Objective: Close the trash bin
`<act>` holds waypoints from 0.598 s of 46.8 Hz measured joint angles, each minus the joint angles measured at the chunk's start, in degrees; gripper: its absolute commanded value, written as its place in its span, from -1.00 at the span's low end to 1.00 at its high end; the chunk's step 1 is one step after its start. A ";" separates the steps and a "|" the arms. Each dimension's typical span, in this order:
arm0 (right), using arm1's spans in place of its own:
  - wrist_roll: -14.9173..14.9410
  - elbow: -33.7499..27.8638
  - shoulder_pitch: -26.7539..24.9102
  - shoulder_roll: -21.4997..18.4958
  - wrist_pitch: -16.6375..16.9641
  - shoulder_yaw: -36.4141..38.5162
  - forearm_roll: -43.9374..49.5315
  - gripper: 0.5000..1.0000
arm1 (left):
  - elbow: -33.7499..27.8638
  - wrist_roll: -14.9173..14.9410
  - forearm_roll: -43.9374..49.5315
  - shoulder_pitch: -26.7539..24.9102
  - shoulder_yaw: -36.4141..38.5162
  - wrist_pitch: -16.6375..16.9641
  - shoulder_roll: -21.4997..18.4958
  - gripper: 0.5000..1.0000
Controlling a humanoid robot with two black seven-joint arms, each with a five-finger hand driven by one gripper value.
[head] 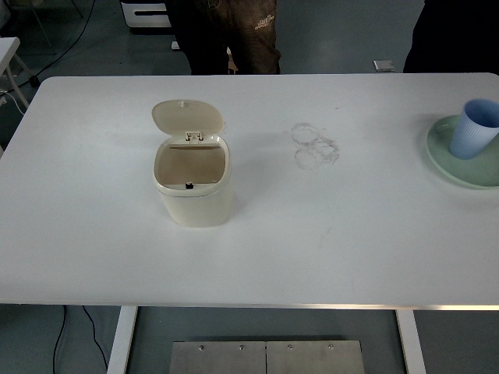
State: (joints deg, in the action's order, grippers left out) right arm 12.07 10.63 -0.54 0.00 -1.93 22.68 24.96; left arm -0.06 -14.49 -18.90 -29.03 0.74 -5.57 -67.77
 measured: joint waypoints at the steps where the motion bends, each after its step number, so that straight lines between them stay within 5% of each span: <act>1: 0.00 0.00 0.00 0.00 0.00 0.00 0.00 0.97 | 0.00 -0.41 -0.45 -0.02 0.25 0.20 0.01 1.00; 8: 0.00 0.00 0.01 0.00 0.00 0.00 0.00 0.97 | 0.00 -1.40 -2.47 -0.10 1.91 2.92 1.08 1.00; 28: -0.02 0.00 -0.02 0.00 0.00 0.00 0.00 0.97 | -0.02 -1.39 -2.72 -0.25 6.53 3.08 3.98 1.00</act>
State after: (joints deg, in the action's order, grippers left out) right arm 12.06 10.63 -0.55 0.00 -1.94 22.67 24.96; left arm -0.08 -15.88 -21.62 -29.28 7.27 -2.49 -63.79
